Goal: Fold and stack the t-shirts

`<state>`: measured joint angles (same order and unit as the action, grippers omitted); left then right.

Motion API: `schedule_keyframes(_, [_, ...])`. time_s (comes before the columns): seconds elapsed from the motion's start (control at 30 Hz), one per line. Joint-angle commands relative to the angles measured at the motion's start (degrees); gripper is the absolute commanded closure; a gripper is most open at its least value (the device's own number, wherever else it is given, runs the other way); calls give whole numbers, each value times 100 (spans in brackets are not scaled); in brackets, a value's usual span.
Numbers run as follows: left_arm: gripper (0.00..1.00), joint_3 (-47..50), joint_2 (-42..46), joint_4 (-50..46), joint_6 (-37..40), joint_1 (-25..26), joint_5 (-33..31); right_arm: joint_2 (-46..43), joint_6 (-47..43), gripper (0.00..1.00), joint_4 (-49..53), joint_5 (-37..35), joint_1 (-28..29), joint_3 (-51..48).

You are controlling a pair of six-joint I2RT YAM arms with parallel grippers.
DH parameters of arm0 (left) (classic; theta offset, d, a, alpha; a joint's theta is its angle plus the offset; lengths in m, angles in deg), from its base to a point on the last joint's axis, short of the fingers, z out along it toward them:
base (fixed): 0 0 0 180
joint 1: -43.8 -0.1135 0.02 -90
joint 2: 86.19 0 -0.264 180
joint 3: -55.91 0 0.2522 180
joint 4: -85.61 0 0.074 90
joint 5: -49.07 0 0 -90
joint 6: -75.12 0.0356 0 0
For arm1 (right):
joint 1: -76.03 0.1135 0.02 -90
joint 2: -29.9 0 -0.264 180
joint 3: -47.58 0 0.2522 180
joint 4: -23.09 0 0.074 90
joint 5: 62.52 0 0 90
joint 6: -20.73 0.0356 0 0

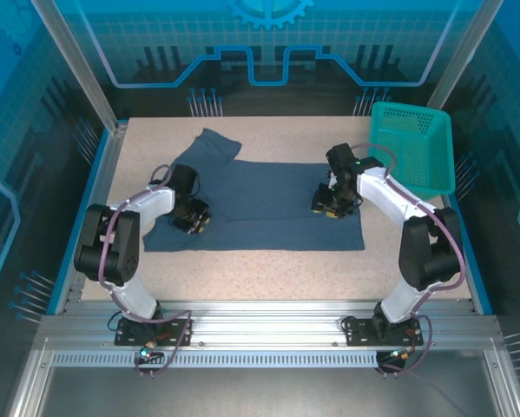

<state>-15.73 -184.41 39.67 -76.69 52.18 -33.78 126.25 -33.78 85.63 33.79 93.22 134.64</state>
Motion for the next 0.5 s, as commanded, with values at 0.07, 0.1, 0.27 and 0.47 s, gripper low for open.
schedule_keyframes(0.07, [98, -346, -126, -23, 101, 41, 19, 85, -51, 60, 88, 60, 51, 201])
schedule_keyframes(0.1, [100, -432, -143, -62, 138, 56, -8, 85, -42, 61, 88, 59, 48, 210])
schedule_keyframes(0.27, [100, -936, -327, -301, 415, 184, -135, 110, -24, 61, 115, 51, 33, 229])
schedule_keyframes(0.47, [98, -1414, -477, -1260, 621, 287, -520, 116, -67, 61, 167, 61, -1, 307])
